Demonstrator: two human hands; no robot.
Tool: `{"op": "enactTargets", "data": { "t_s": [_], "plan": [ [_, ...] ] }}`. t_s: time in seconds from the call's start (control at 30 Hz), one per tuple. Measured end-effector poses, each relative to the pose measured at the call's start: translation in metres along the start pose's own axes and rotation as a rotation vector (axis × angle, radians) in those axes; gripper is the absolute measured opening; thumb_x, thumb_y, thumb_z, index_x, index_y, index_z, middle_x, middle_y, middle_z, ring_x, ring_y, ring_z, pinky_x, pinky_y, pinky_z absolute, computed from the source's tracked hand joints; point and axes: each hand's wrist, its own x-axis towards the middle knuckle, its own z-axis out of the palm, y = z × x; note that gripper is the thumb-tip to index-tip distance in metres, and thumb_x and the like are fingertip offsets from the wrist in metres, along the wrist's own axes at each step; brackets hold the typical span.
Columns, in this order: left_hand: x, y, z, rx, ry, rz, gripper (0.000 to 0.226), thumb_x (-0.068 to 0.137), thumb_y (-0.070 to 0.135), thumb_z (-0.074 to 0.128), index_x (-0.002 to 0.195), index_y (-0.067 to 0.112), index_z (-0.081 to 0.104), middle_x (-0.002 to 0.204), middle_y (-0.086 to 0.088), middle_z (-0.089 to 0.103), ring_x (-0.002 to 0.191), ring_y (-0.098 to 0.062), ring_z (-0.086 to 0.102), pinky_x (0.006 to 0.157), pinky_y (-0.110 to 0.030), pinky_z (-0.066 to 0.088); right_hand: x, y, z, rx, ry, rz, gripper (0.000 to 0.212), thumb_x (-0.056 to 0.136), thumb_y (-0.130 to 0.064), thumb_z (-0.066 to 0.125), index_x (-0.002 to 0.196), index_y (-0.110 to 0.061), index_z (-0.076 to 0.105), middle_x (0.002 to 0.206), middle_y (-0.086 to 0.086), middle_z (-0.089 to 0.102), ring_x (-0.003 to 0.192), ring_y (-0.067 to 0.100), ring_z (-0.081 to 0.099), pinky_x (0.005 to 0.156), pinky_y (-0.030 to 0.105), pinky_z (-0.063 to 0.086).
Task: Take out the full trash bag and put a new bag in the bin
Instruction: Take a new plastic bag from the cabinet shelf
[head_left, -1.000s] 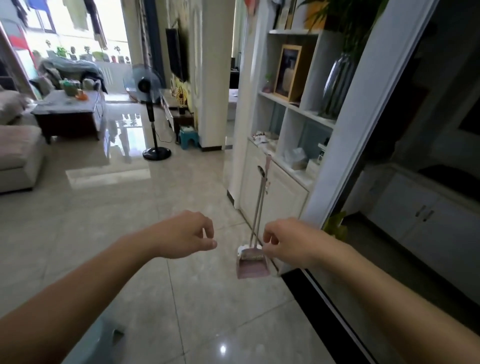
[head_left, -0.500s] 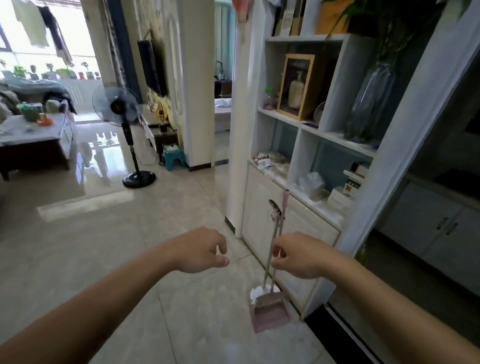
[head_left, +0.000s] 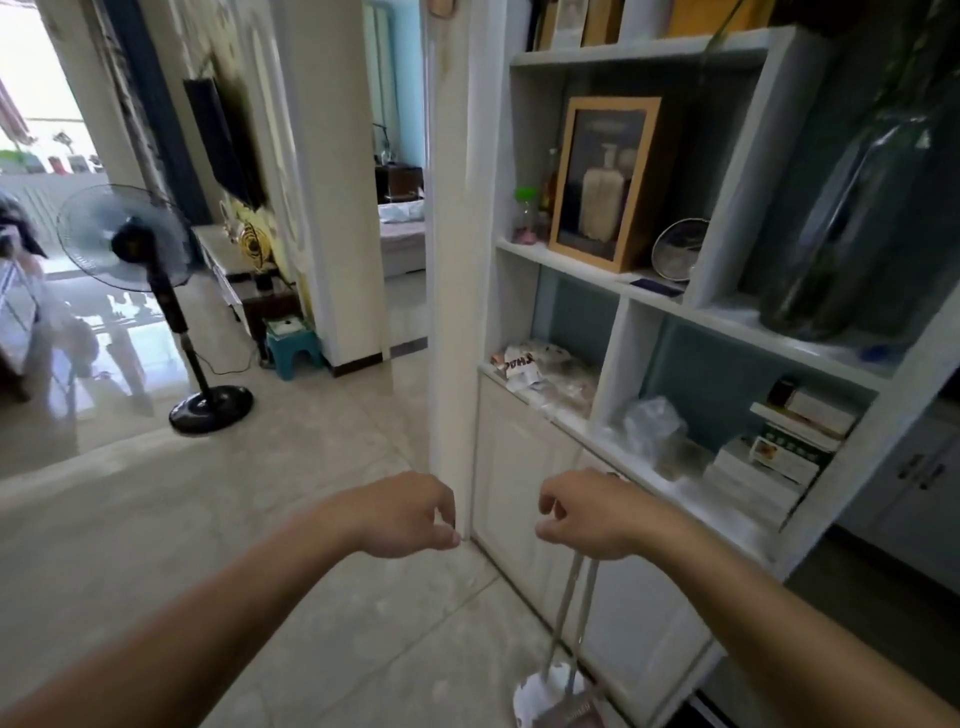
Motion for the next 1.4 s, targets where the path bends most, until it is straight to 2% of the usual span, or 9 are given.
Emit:
{"op": "enactTargets", "data": {
  "t_s": [0.07,0.3,0.5,0.63,0.87,0.97,1.2,1.33,1.4],
  "plan": [
    [0.037,-0.018,-0.017,-0.002,-0.007,-0.001,0.041,0.095,0.045,0.054,0.125,0.017,0.06,0.125,-0.001,0.061,0.107,-0.015,0.057,0.083,-0.024,0.041,0.043,0.002,-0.015,0.029,-0.014,0.006,0.04,0.089,-0.048,0.056,0.123,-0.026,0.058,0.119,-0.002,0.06,0.101,0.018,0.06,0.092,0.041,0.051],
    [0.161,-0.076,-0.082,0.027,-0.04,0.05,0.043,0.093,0.045,0.055,0.126,0.018,0.059,0.124,-0.004,0.061,0.11,-0.018,0.056,0.082,-0.026,0.04,0.158,0.013,-0.061,0.08,-0.028,0.059,0.041,0.091,-0.045,0.056,0.125,-0.023,0.058,0.124,-0.002,0.06,0.104,0.017,0.06,0.091,0.036,0.051],
    [0.272,-0.109,-0.123,0.061,-0.066,0.175,0.044,0.089,0.049,0.058,0.122,0.021,0.06,0.12,-0.004,0.063,0.105,-0.02,0.059,0.09,-0.034,0.048,0.242,0.02,-0.086,0.071,0.038,0.189,0.035,0.092,-0.044,0.056,0.117,-0.02,0.062,0.113,0.001,0.063,0.096,0.018,0.061,0.088,0.038,0.053],
    [0.329,-0.134,-0.149,0.11,-0.126,0.287,0.044,0.092,0.048,0.056,0.126,0.019,0.059,0.127,-0.002,0.059,0.112,-0.019,0.056,0.084,-0.027,0.041,0.293,0.018,-0.099,0.158,0.087,0.311,0.033,0.093,-0.038,0.058,0.112,-0.012,0.066,0.112,0.01,0.067,0.1,0.026,0.065,0.088,0.041,0.054],
    [0.418,-0.172,-0.192,0.174,-0.161,0.442,0.044,0.092,0.046,0.057,0.127,0.019,0.059,0.128,-0.002,0.059,0.114,-0.018,0.056,0.082,-0.024,0.038,0.366,0.023,-0.119,0.255,0.129,0.478,0.03,0.092,-0.037,0.056,0.114,-0.018,0.062,0.114,0.004,0.064,0.099,0.021,0.061,0.09,0.038,0.051],
    [0.45,-0.179,-0.197,0.176,-0.198,0.477,0.045,0.09,0.049,0.057,0.126,0.021,0.059,0.127,-0.004,0.06,0.113,-0.019,0.056,0.086,-0.028,0.043,0.386,0.029,-0.12,0.236,0.107,0.535,0.034,0.095,-0.036,0.054,0.123,-0.017,0.058,0.124,0.004,0.059,0.107,0.021,0.058,0.092,0.036,0.049],
    [0.52,-0.169,-0.196,0.172,-0.299,0.547,0.048,0.092,0.046,0.057,0.13,0.018,0.057,0.126,-0.005,0.062,0.114,-0.02,0.055,0.088,-0.028,0.043,0.427,0.077,-0.114,0.304,0.132,0.605,0.046,0.098,-0.029,0.053,0.142,-0.021,0.045,0.143,0.005,0.05,0.125,0.022,0.051,0.099,0.03,0.041],
    [0.56,-0.153,-0.189,0.177,-0.34,0.531,0.048,0.092,0.048,0.055,0.132,0.02,0.055,0.126,-0.004,0.062,0.118,-0.021,0.051,0.099,-0.033,0.041,0.455,0.12,-0.096,0.337,0.135,0.644,0.054,0.096,-0.031,0.056,0.146,-0.022,0.038,0.142,0.006,0.051,0.125,0.024,0.052,0.096,0.027,0.041],
    [0.577,-0.145,-0.186,0.187,-0.36,0.514,0.048,0.092,0.048,0.055,0.131,0.02,0.055,0.129,-0.002,0.06,0.118,-0.019,0.053,0.099,-0.032,0.041,0.47,0.141,-0.084,0.329,0.141,0.664,0.062,0.094,-0.032,0.056,0.15,-0.022,0.031,0.141,0.005,0.051,0.126,0.025,0.05,0.102,0.03,0.041]
  ]
}}
